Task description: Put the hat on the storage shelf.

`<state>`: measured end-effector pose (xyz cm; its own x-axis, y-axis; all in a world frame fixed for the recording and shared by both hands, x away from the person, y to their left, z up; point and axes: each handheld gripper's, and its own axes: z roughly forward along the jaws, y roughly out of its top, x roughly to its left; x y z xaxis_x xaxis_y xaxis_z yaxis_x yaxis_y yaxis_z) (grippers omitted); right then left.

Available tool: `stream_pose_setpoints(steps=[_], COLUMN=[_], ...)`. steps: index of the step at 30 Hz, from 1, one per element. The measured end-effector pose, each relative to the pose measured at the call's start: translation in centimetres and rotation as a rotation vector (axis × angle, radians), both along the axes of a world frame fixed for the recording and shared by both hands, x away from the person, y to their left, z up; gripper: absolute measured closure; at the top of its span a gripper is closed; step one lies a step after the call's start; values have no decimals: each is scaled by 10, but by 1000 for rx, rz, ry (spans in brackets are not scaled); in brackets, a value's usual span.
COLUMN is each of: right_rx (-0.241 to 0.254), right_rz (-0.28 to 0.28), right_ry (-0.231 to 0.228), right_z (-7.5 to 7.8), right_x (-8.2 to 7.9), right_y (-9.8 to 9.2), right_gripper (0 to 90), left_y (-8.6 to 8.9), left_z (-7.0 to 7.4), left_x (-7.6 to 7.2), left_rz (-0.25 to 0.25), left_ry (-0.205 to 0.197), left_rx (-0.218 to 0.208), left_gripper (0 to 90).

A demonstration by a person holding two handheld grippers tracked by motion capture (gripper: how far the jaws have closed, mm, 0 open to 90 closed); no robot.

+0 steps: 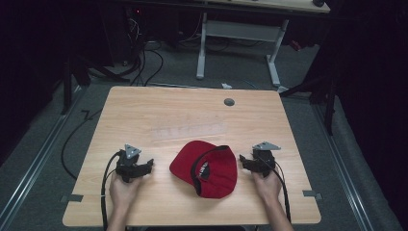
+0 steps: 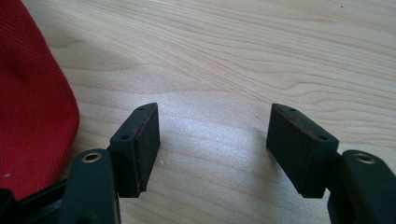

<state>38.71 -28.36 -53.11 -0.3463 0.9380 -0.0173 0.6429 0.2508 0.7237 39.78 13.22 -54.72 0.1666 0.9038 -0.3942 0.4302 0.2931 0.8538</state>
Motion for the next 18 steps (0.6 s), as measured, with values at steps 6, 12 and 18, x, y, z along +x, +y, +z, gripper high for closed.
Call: stream_pose_setpoints(steps=[6,12,18], right_rx=[0,-1,-1], right_rz=[1,10,16], right_ry=[0,1,2], right_z=[0,0,0], right_x=[0,0,0], right_y=[0,0,0], right_gripper=[346,334,329], left_y=[0,0,0], left_z=[0,0,0], left_x=[0,0,0], left_rz=[-3,-3,-3], left_ry=[2,3,1], left_rx=[0,0,1], left_gripper=[286,282,280])
